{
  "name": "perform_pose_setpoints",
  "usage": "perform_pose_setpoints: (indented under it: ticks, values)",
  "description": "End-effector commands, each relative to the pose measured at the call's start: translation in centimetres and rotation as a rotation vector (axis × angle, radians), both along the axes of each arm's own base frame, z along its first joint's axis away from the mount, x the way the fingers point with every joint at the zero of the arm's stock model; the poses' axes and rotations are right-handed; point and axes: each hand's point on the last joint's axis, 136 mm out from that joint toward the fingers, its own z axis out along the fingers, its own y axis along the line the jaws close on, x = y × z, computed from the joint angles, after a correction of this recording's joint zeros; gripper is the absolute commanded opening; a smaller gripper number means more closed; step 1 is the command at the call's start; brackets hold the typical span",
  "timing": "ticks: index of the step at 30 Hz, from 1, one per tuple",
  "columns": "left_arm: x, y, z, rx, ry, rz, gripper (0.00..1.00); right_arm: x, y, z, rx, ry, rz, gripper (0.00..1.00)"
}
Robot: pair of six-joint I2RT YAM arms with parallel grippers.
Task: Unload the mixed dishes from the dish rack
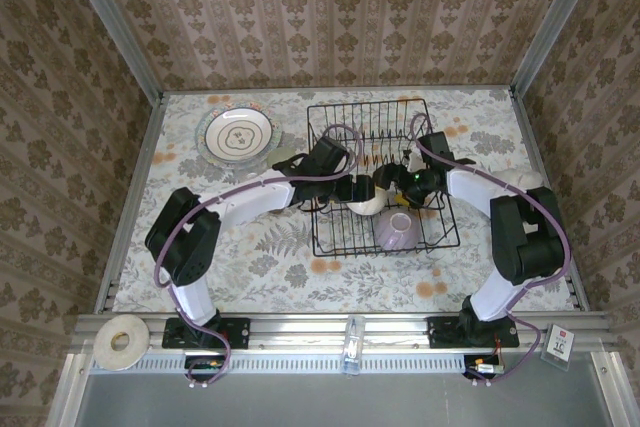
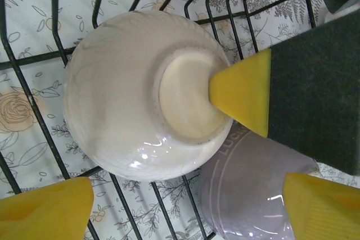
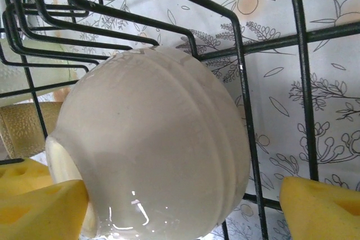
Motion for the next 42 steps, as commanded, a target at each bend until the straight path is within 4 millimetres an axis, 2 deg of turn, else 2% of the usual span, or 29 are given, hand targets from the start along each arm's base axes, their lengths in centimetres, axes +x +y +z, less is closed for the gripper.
perform_pose_setpoints:
  ticks: [1,3,5,7,10,17,22,26,38,42]
  values:
    - [0.4,0.5,-1.3,-0.007,0.039,0.034,0.88,-1.4,-1.1,-2.3,-0.048,0.064,-0.035,0.84]
    - [0.6,0.5,-1.7,-0.004,0.049,0.046,0.9,-1.7,-1.6,-2.8,-0.056,0.08,-0.051,0.8]
    - [0.8,0.5,-2.3,0.005,0.059,0.056,0.99,-2.1,-2.2,-3.6,-0.05,0.114,-0.076,0.72]
    - [1.0,0.4,-2.6,-0.002,0.068,0.064,1.0,-2.3,-2.7,-4.2,-0.03,0.136,-0.102,0.65]
    - [1.2,0.0,-3.3,-0.037,0.102,0.084,1.0,-2.8,-3.2,-5.0,-0.015,0.168,-0.13,0.59]
    - [1.3,-0.5,-3.9,-0.093,0.141,0.11,1.0,-3.0,-4.0,-5.4,0.015,0.187,-0.17,0.53]
    - [1.3,-0.7,-4.1,-0.121,0.147,0.113,1.0,-3.0,-4.4,-5.7,0.038,0.198,-0.188,0.52]
    - [1.3,-1.3,-4.6,-0.164,0.158,0.109,1.0,-3.0,-4.4,-5.7,0.059,0.197,-0.198,0.46]
    - [1.6,-3.7,-3.7,-0.344,0.134,0.078,0.99,-3.1,-4.5,-6.0,0.109,0.207,-0.211,0.4]
    - [1.7,-4.6,-2.7,-0.419,0.117,0.06,0.99,-3.1,-4.5,-5.8,0.128,0.207,-0.21,0.39]
